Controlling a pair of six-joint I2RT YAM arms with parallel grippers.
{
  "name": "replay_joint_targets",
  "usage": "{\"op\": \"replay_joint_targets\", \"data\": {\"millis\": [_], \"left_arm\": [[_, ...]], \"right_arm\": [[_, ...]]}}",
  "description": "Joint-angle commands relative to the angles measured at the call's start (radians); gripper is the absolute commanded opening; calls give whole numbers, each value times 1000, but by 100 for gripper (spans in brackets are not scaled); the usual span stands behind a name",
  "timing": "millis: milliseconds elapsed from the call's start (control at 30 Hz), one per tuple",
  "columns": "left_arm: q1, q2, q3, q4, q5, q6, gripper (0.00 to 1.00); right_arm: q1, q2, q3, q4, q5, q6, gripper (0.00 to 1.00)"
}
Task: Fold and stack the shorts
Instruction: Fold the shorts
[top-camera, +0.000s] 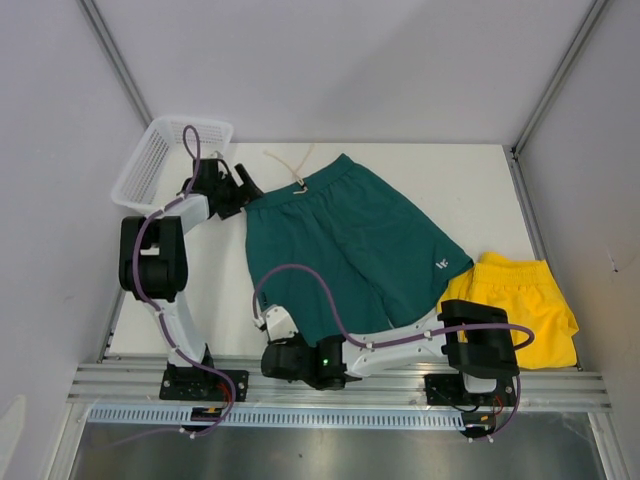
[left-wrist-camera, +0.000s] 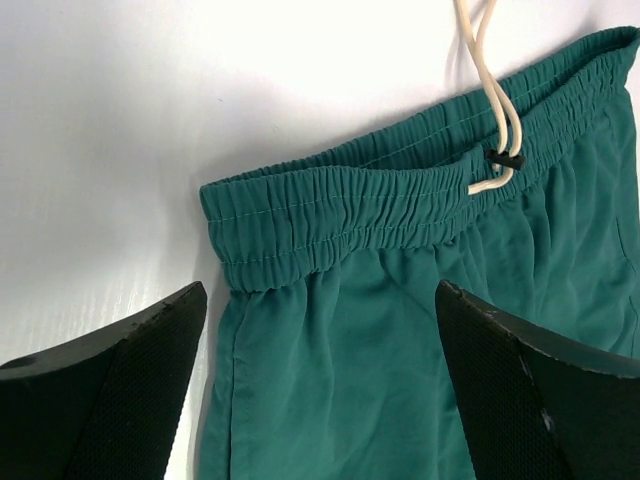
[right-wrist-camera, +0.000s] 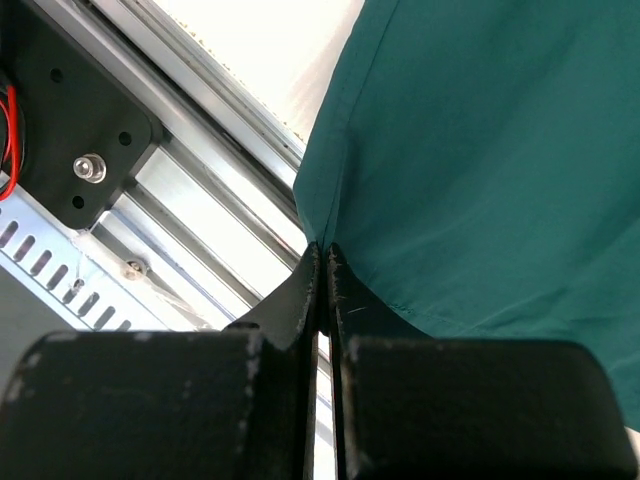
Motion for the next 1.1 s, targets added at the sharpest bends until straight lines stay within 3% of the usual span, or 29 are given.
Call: {"op": "replay_joint_targets", "data": {"millis": [0,433,733,1067], "left_arm": [[7,31,31,-26,-55,6,94],[9,67,19,-17,-55,-25,71],[11,71,0,-14,-98,-52,71],[15,166,97,-36,-124,-98,45]], "right_arm": [[8,-30,-16,57,41,27,0],[10,-187,-172,115,159,118,0],[8,-216,-215,149,171,135,0],[4,-236,-251,183,160,127,0]]}}
